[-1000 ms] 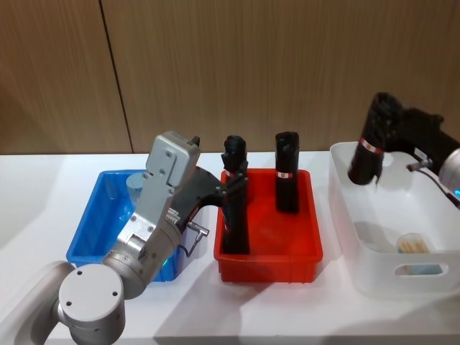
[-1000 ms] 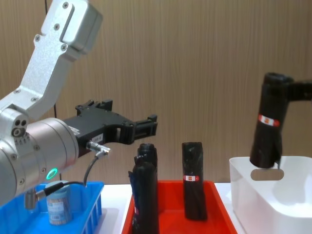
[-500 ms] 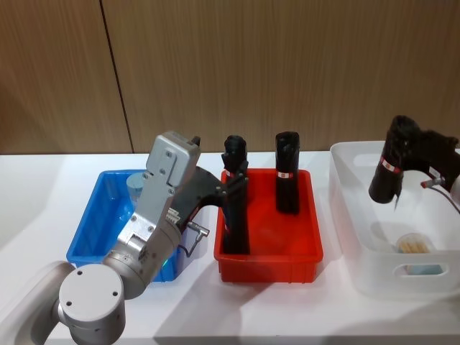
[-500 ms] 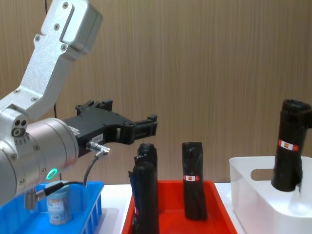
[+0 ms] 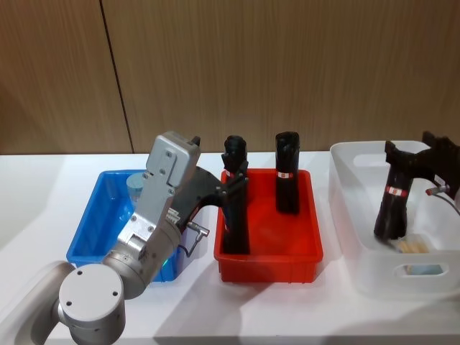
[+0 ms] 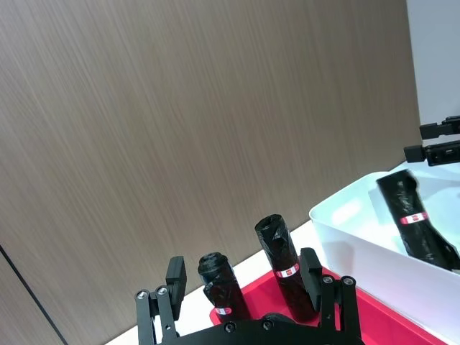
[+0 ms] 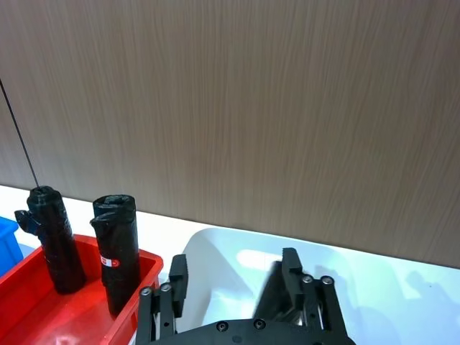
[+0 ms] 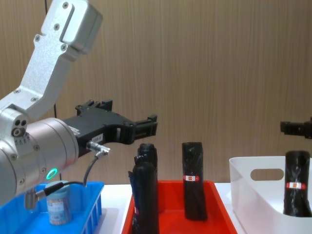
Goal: Pick the cotton swabs from the blue box and place them into the white box.
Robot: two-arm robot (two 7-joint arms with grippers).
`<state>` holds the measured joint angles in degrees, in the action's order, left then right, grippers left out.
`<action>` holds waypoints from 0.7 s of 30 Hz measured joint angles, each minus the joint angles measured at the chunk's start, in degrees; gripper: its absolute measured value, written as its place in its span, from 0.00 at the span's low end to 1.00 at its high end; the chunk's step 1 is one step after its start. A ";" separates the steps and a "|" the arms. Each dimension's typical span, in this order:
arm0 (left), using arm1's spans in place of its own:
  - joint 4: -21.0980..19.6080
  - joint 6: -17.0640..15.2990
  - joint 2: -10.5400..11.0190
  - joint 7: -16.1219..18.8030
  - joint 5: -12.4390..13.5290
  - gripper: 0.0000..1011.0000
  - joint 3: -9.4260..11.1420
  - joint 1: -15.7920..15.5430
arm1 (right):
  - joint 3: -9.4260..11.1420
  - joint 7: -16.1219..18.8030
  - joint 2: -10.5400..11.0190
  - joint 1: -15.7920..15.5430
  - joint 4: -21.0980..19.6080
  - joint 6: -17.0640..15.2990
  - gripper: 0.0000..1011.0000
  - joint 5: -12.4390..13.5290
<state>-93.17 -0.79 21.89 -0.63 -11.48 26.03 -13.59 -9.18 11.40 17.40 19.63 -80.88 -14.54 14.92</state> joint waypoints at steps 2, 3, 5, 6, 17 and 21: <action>0.00 0.00 0.00 0.00 0.00 0.99 0.00 0.00 | 0.00 0.00 0.01 -0.08 0.05 0.13 0.83 0.05; 0.00 0.00 0.00 0.00 0.00 0.99 0.00 0.00 | 0.00 0.01 0.02 -0.11 0.06 0.16 0.84 0.06; 0.00 0.00 0.00 0.00 0.00 0.99 0.00 0.00 | 0.00 0.04 0.03 -0.20 0.11 0.26 0.92 0.08; 0.00 0.00 0.00 0.00 0.00 0.99 0.00 0.00 | 0.01 0.05 0.03 -0.22 0.12 0.29 0.96 0.09; 0.00 0.00 0.00 0.00 0.00 0.99 0.00 0.00 | -0.02 0.10 0.08 -0.62 0.02 0.58 0.99 0.14; 0.00 0.00 0.00 0.00 0.00 0.99 0.00 0.00 | -0.18 -0.18 0.16 -1.46 -0.87 1.09 0.99 0.19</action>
<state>-93.17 -0.79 21.89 -0.63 -11.48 26.02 -13.59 -9.36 11.21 17.56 18.17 -81.75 -13.45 15.11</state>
